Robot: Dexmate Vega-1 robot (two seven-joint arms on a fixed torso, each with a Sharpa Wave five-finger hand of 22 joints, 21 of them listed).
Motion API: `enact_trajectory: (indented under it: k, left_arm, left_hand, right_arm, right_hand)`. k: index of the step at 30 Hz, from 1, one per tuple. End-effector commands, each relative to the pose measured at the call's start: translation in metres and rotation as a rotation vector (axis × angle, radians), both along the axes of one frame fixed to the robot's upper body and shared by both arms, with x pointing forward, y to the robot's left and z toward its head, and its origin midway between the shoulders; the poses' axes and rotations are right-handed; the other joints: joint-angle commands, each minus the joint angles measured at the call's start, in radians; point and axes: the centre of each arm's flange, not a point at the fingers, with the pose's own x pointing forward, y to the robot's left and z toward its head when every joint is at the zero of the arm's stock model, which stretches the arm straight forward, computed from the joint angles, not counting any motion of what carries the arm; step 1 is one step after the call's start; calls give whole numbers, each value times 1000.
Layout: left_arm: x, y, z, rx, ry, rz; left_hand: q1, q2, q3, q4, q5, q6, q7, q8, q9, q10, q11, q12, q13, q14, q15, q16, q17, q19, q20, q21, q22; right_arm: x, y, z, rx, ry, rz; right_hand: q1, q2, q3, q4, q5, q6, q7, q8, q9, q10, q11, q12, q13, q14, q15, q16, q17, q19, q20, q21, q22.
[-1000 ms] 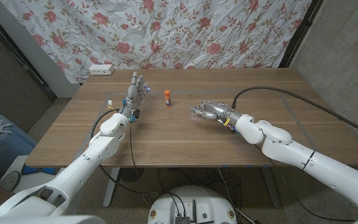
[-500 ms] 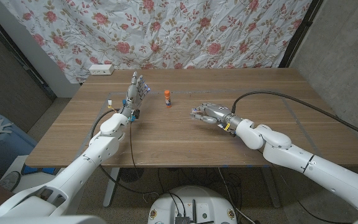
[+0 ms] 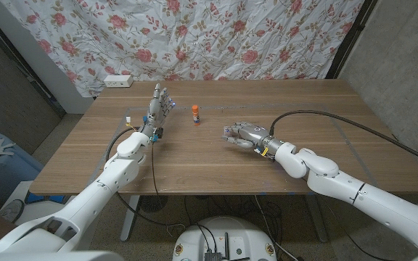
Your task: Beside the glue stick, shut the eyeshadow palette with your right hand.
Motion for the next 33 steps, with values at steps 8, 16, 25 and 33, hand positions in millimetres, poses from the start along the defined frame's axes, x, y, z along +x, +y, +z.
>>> enact_trajectory:
  k: [8, 16, 25, 33]
  left_arm:
    - [0, 0, 0, 0, -1, 1]
    - [0, 0, 0, 0, 0, 1]
    - [0, 0, 0, 0, 0, 1]
    - [0, 0, 0, 0, 0, 1]
  left_hand:
    - [8, -4, 5, 3, 3, -1, -5, 6, 3, 0, -9, 5, 3, -9, -72, 8, 3, 8, -7, 6, 4]
    - [9, -4, 5, 3, 3, -2, -5, 5, 3, 0, -10, 5, 3, -9, -72, 8, 3, 8, -9, 7, 4]
    - [8, -4, 5, 3, 3, -1, -5, 6, 3, -1, -8, 5, 3, -9, -71, 8, 3, 8, -9, 7, 4]
    - [9, -4, 6, 3, 3, -2, -5, 5, 3, 1, -9, 5, 3, -9, -71, 8, 3, 8, -8, 7, 4]
  right_arm:
    - [8, -2, -14, -26, -24, -13]
    - [10, -4, -17, -25, -29, -18]
    - [12, -5, -20, -32, -36, -28]
    - [13, -7, -23, -38, -40, -30]
  right_hand:
    - [-10, 29, 9, -1, -2, -11, 0, 4, 2, -5, -1, 10, 0, -17, -5, -2, 4, -13, 1, -6, 1]
    - [-11, 29, 10, 0, -3, -13, 0, 6, 2, -6, 1, 11, 0, -18, -1, -1, 5, -13, 0, -5, 1]
    - [-13, 28, 11, 0, -4, -15, -3, 7, 2, -9, 0, 12, -1, -19, -2, 1, 5, -14, -2, -4, 1]
    - [-13, 28, 13, 0, -5, -16, -3, 9, 2, -11, 0, 13, -2, -21, -2, 2, 5, -14, -4, -3, 1]
